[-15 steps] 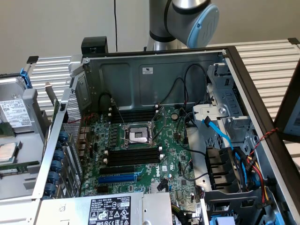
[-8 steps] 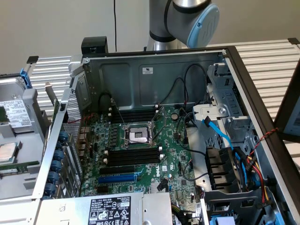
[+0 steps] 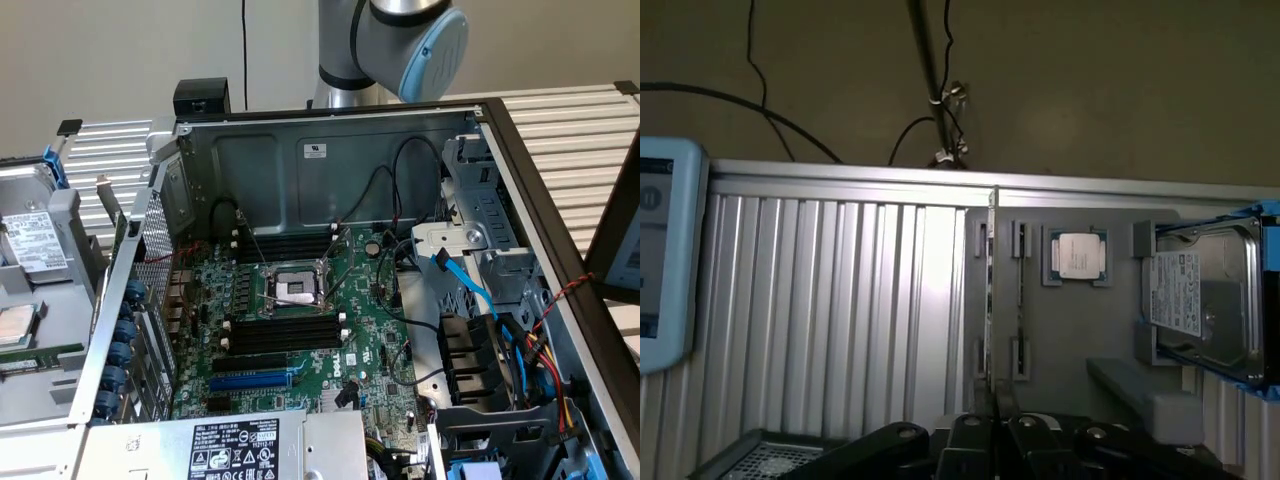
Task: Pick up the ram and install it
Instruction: 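Pick up the ram and move it above insertion slot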
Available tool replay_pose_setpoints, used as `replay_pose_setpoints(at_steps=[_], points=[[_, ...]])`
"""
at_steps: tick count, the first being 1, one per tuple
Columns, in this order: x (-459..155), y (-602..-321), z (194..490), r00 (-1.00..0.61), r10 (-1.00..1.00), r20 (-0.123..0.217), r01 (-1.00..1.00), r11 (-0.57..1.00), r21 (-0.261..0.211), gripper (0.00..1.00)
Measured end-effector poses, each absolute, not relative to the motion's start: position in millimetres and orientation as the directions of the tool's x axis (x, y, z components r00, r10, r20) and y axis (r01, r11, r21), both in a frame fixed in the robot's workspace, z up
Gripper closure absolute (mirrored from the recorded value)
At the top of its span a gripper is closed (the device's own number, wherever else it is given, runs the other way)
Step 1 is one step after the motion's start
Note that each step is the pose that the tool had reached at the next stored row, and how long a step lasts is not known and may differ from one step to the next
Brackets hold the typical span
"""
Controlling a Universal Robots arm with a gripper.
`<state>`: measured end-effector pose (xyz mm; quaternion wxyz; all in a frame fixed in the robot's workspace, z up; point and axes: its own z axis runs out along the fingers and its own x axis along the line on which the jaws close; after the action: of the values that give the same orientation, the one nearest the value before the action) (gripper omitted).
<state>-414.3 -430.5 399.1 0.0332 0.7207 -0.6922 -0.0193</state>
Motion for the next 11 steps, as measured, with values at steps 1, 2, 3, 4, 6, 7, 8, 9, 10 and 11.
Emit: replay_pose_setpoints(at_steps=[1, 2, 3, 4, 6, 7, 8, 9, 10, 11], points=[[-414, -430, 399, 0.041, -0.999, 0.018, -0.996, -0.04, 0.075, 0.87], [-414, -431, 399, 0.041, -0.999, 0.018, -0.996, -0.039, 0.075, 0.87], [-412, -430, 399, 0.041, -0.999, 0.018, -0.996, -0.039, 0.075, 0.87], [-410, -430, 399, 0.041, -0.999, 0.018, -0.996, -0.039, 0.075, 0.87], [-401, -430, 400, 0.041, -0.999, 0.018, -0.996, -0.039, 0.075, 0.87], [-397, -430, 401, 0.041, -0.999, 0.018, -0.996, -0.039, 0.075, 0.87], [-392, -430, 401, 0.041, -0.999, 0.018, -0.996, -0.039, 0.075, 0.87], [-388, -430, 402, 0.041, -0.999, 0.018, -0.996, -0.039, 0.075, 0.87], [-383, -430, 402, 0.041, -0.999, 0.018, -0.996, -0.039, 0.075, 0.87], [-379, -430, 403, 0.041, -0.999, 0.018, -0.996, -0.039, 0.075, 0.87]])
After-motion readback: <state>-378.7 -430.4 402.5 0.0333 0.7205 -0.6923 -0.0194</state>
